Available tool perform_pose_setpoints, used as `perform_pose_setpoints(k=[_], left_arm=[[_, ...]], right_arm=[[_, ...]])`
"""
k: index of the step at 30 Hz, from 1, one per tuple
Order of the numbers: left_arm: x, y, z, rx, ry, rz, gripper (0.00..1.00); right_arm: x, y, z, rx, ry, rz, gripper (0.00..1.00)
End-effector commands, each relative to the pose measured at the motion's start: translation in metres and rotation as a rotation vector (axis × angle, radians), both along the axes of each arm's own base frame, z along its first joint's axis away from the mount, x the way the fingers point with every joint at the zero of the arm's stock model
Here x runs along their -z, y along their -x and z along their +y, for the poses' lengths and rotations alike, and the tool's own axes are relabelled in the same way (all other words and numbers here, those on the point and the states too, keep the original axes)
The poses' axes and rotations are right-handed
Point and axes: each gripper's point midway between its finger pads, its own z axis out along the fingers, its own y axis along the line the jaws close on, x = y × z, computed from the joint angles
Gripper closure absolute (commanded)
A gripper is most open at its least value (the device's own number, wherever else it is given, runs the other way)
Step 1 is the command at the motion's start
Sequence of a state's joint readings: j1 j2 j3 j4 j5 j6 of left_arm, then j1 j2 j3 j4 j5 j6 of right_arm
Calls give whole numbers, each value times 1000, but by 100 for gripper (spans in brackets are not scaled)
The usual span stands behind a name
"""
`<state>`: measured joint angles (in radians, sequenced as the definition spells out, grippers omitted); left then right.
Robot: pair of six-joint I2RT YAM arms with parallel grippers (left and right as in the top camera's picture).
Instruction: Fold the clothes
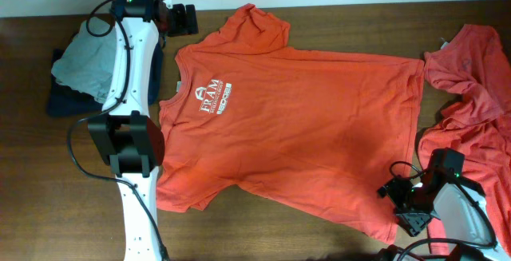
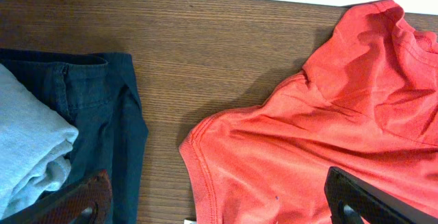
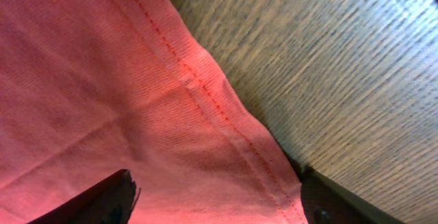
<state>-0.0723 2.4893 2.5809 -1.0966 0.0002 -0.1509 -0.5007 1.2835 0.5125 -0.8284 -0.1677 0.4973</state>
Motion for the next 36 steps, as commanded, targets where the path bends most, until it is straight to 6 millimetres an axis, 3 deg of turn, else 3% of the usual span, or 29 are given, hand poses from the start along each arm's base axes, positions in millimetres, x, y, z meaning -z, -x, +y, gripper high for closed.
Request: perform_pose_setpoints(k=[1, 5, 11, 16, 19, 23, 30, 33, 36], left_arm=[[-7, 0, 1, 1, 3, -12, 1], [-7, 0, 1, 1, 3, -12, 1], [-7, 0, 1, 0, 3, -12, 1], [-7, 0, 1, 1, 3, -12, 1], [-7, 0, 1, 0, 3, -12, 1], [-7, 0, 1, 0, 3, -12, 1], [-7, 0, 1, 1, 3, -12, 1], [-7, 0, 1, 0, 3, -12, 1], [-7, 0, 1, 0, 3, -12, 1]], right_arm=[[17, 10, 32, -15, -155, -2, 20], [17, 8, 31, -15, -149, -11, 24], [18, 1, 26, -17, -130, -40, 45], [18, 0, 26, -18, -130, -46, 46], [18, 0, 26, -18, -131, -46, 55], [17, -1, 27, -17, -137, -51, 77], [8, -5, 14, -50, -83, -30, 76], [5, -8, 11, -51, -71, -37, 58], [4, -4, 13, -54, -82, -20, 51]])
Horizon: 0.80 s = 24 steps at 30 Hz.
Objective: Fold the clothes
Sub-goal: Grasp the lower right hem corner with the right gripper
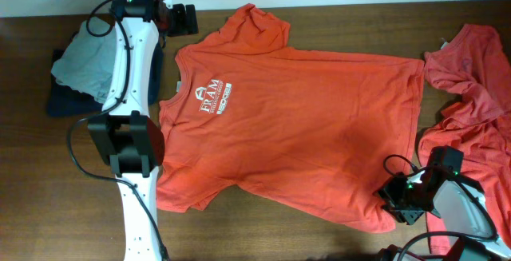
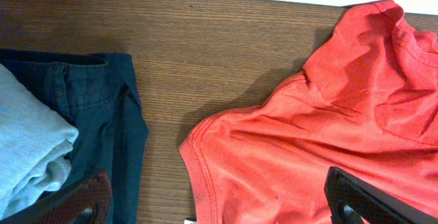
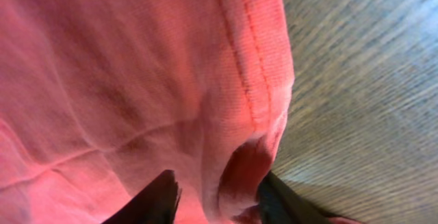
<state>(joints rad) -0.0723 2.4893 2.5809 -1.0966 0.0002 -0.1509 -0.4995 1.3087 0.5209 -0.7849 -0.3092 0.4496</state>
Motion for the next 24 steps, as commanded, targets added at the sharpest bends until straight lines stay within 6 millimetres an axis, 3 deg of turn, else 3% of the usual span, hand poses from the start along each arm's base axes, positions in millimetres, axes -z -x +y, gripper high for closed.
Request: perform_pose_setpoints(k=[1, 4, 6, 13, 24], left_arm=[[-7, 0, 1, 0, 3, -12, 1], [-7, 0, 1, 1, 3, -12, 1], [-7, 0, 1, 0, 3, -12, 1], [-7, 0, 1, 0, 3, -12, 1], [-7, 0, 1, 0, 3, -12, 1]], right_arm=[[8, 19, -1, -12, 21, 92, 43], [6, 32, 6, -13, -8, 145, 28], [5, 42, 10, -15, -24, 189, 26], [-1, 57, 26, 18, -107, 254, 21], [-4, 77, 27, 90, -91, 376, 20]])
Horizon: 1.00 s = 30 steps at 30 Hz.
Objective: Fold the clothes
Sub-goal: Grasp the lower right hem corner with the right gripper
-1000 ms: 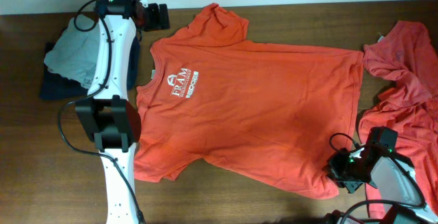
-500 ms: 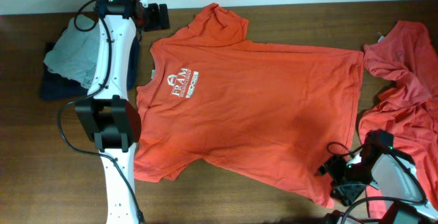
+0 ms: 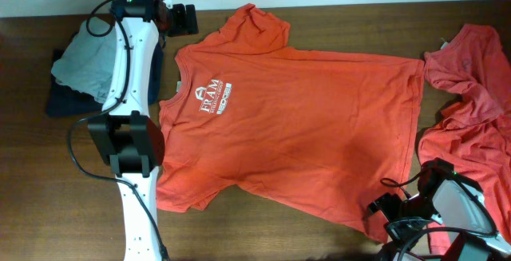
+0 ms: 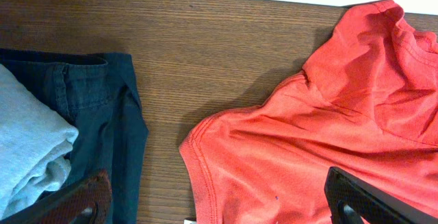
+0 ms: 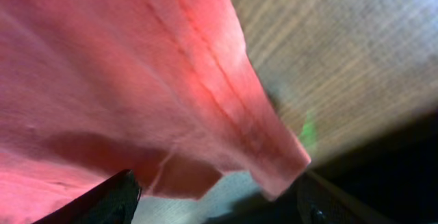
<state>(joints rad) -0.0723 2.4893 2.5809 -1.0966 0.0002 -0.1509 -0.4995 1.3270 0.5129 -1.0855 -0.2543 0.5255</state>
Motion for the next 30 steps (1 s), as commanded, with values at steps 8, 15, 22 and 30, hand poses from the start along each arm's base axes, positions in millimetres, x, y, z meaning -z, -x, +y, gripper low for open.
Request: perform_pose_setpoints(k=[8, 15, 22, 30], left_arm=[[-7, 0, 1, 0, 3, -12, 1], [-7, 0, 1, 0, 3, -12, 1], [-7, 0, 1, 0, 3, -12, 1], [-7, 0, 1, 0, 3, -12, 1]], right_arm=[[2, 5, -2, 24, 24, 35, 68], [3, 2, -4, 22, 35, 21, 70], [5, -2, -6, 13, 41, 3, 52], [6, -1, -9, 9, 56, 6, 55]])
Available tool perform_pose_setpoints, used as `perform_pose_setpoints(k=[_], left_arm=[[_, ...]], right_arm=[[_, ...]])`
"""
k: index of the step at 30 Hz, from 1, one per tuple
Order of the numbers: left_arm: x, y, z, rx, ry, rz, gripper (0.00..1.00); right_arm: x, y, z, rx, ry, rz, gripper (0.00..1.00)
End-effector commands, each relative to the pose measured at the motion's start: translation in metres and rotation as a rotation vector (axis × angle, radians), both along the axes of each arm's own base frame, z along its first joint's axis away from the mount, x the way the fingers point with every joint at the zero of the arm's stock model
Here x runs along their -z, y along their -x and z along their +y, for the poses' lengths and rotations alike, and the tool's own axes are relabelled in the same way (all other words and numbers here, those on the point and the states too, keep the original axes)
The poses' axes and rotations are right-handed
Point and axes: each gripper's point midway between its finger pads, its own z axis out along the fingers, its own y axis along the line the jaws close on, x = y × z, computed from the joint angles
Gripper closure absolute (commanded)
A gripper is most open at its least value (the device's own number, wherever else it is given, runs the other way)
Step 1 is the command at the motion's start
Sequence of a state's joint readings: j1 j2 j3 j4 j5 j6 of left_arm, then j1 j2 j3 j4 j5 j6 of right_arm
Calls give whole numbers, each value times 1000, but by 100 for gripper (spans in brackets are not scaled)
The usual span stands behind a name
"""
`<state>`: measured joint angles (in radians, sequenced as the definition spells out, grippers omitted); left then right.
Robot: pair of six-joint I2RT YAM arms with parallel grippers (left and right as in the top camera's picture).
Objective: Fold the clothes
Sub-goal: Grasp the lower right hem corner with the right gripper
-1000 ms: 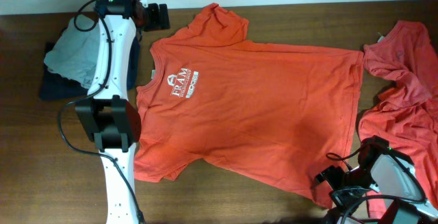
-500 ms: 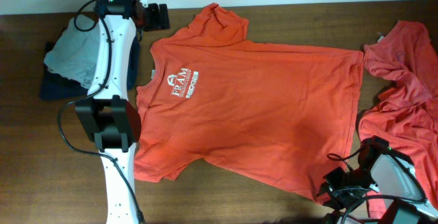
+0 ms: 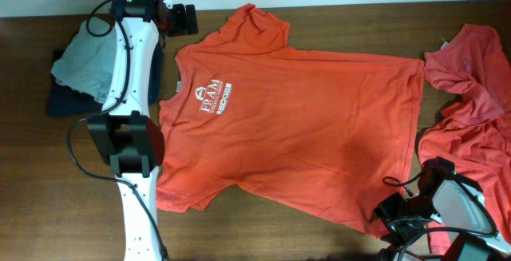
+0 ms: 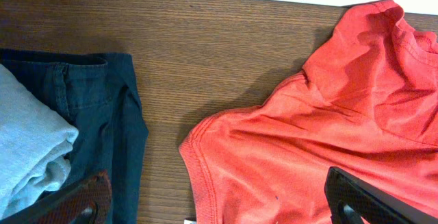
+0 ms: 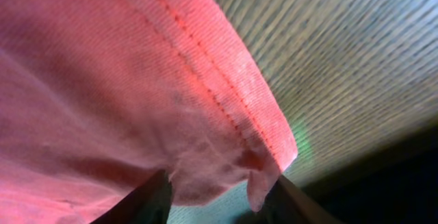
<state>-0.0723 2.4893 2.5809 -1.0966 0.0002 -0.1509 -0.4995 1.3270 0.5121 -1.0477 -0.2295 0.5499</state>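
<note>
An orange T-shirt (image 3: 295, 125) with a white chest print lies spread flat across the brown table (image 3: 48, 181). My left gripper (image 3: 182, 19) hovers open at the far left, by the collar (image 4: 198, 169) and one sleeve (image 4: 369, 39), with nothing between its fingers (image 4: 215, 203). My right gripper (image 3: 397, 211) sits at the shirt's near right hem corner. In the right wrist view the stitched hem corner (image 5: 267, 142) bunches between the drawn-in fingers (image 5: 217, 196), cloth touching both.
A folded grey garment (image 3: 84, 61) rests on dark blue jeans (image 3: 60, 101) at the far left, beside my left arm. A heap of red clothes (image 3: 471, 77) covers the right edge. The table's front edge runs close under my right gripper.
My right gripper's fingers have drawn in around the hem corner from a wide-open stance. The corner and gripper sit slightly further right. The left arm has not moved.
My right gripper stood open over the flat hem by the corner. Then its fingers were narrowed on bunched cloth. Then it was open again nearer the table's front edge, with the corner shifted left. Now it is drawn in on the corner. My left gripper stayed open by the collar.
</note>
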Motion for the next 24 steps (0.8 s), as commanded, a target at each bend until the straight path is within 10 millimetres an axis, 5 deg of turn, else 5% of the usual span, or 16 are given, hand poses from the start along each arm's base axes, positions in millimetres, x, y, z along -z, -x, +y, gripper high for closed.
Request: perform_pose_setpoints(k=[1, 6, 14, 24], left_arm=[[-7, 0, 1, 0, 3, -12, 1], [-7, 0, 1, 0, 3, -12, 1], [-7, 0, 1, 0, 3, -12, 1], [-7, 0, 1, 0, 3, -12, 1]], right_arm=[[2, 4, -1, -6, 14, 19, 61], [3, 1, -3, -5, 20, 5, 92], [1, -13, -8, -16, 32, -49, 96], [-30, -46, -13, -142, 45, -135, 96]])
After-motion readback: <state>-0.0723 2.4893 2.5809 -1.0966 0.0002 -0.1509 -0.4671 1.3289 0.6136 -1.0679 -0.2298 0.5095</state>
